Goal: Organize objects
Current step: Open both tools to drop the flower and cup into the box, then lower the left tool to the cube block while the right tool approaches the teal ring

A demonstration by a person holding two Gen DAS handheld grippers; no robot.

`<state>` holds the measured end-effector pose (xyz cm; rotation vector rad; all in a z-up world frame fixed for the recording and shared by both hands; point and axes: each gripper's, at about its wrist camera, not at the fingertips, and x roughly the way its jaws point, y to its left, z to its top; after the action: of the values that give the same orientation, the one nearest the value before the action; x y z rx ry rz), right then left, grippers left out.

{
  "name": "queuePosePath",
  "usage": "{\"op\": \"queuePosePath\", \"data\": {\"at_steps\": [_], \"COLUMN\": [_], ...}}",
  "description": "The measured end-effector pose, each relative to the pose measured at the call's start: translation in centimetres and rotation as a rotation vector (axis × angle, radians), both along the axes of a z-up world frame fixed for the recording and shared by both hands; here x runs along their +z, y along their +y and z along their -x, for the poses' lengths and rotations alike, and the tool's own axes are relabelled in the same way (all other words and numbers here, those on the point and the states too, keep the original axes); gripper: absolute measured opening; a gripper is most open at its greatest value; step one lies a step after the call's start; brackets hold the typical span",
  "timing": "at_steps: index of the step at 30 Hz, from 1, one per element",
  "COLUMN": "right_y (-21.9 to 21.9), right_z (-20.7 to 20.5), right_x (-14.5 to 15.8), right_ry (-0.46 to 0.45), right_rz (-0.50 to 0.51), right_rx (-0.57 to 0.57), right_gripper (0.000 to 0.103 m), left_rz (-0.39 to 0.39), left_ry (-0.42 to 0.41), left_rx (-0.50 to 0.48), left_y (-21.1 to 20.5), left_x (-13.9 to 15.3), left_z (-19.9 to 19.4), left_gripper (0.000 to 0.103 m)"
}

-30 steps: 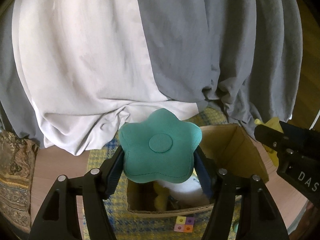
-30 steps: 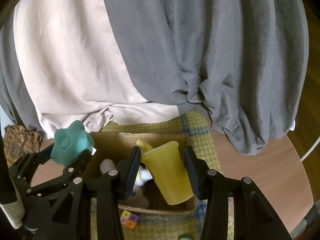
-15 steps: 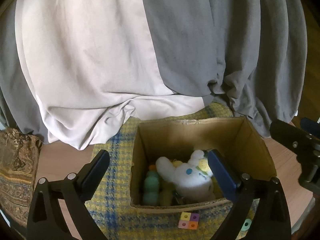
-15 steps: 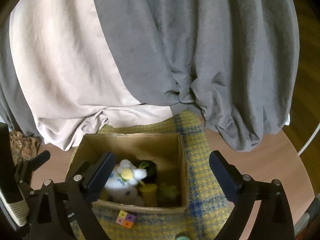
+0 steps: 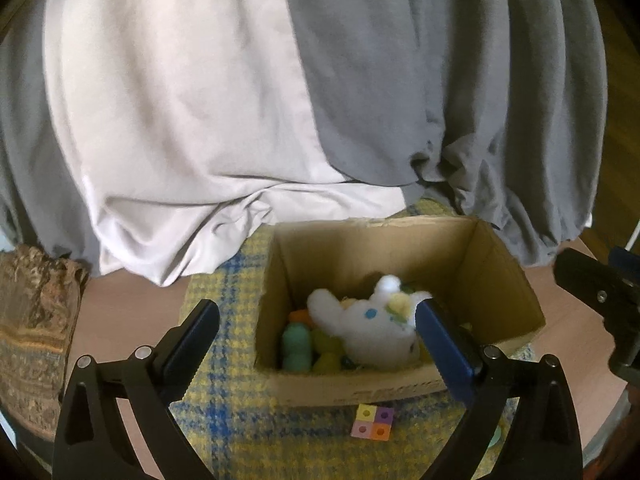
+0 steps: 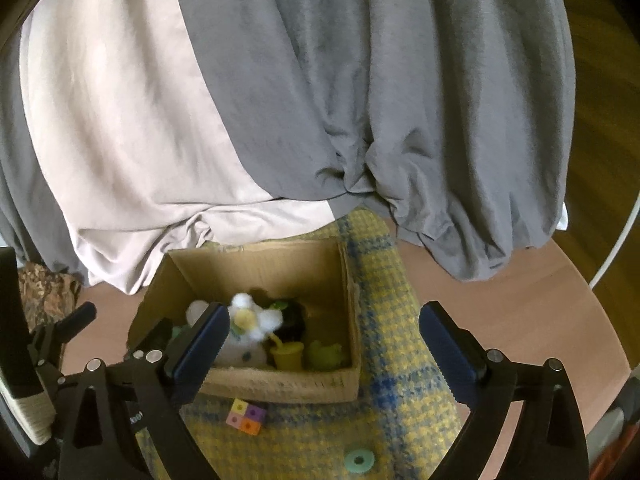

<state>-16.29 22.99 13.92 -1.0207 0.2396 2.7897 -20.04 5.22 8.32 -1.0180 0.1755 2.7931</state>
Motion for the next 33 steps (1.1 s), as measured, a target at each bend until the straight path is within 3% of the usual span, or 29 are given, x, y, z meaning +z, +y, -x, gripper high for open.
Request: {"op": "queuePosePath", "data": {"at_steps": [16,33], "right_y": [0.0,0.6], "right_z": [-4.7,-7.2], "right_x": [-1.9,-6.2], "right_ry": [0.017,-0.036], "right_rz": [0.012,0.014], "right_rx": [-0.031,-0.076], "right_gripper": [0.096,0.096], "left_rz": [0.001,0.025], "left_ry": [0.035,-0.002], "left_rx": [0.006,-0.009], "left_y": [-0.6,0.2], "left_x": [-1.9,-6.2], "left_z": [-4.6,-6.8], "left_gripper": [0.100,0.100]}}
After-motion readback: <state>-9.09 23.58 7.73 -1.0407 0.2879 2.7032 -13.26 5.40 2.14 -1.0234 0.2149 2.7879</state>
